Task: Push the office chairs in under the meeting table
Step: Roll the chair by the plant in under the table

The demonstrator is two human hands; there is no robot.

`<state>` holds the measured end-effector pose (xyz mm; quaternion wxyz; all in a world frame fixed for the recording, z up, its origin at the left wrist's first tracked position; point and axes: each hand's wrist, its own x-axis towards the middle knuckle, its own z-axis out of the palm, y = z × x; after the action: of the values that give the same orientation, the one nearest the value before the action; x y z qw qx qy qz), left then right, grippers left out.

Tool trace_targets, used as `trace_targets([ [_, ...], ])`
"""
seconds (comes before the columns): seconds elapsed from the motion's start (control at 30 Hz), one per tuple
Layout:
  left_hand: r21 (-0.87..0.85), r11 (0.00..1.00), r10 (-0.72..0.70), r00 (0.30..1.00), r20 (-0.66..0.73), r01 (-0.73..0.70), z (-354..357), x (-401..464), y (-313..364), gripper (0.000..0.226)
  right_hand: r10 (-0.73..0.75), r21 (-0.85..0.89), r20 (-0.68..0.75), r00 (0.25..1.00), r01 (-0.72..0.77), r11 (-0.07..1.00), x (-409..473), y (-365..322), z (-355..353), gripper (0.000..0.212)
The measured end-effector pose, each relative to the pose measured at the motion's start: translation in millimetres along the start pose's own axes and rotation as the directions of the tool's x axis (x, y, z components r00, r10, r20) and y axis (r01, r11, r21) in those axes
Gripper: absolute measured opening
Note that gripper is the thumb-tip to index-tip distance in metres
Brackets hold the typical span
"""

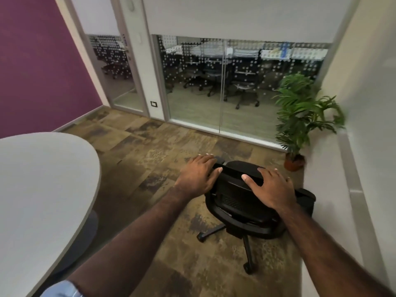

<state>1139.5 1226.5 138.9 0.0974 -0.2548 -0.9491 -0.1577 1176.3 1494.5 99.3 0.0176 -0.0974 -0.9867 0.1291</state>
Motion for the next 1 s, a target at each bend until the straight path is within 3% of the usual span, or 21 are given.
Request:
trace_targets([
  [0.2, 0.04, 0.999, -0.004, 0.984, 0.178, -0.003, 22, 36, 7, 0.064, 0.066, -0.044, 0.082, 0.994, -0.062, 0.997, 1, 22, 1, 0.127],
  [0.43, 0.11, 0.993, -0.077, 0.912, 0.403, 0.035, 50, 57, 11, 0.076, 0.055, -0.05, 0.113, 0.992, -0.05, 0.997, 2, 27, 2, 0.122],
  [0.57, 0.148, 0.987, -0.121, 0.9, 0.419, 0.064, 57, 60, 11, 0.074, 0.053, -0.057, 0.106, 0.993, -0.048, 0.997, 3, 26, 2, 0.12],
  [0.8, 0.132, 0.99, -0.081, 0.939, 0.335, 0.039, 59, 48, 4, 0.052, 0.014, -0.06, 0.071, 0.997, -0.01, 0.998, 2, 20, 7, 0.117],
  [1.0, 0.133, 0.988, -0.116, 0.936, 0.333, 0.075, 51, 48, 4, 0.049, -0.004, -0.06, 0.083, 0.997, 0.009, 0.998, 2, 13, 6, 0.117],
])
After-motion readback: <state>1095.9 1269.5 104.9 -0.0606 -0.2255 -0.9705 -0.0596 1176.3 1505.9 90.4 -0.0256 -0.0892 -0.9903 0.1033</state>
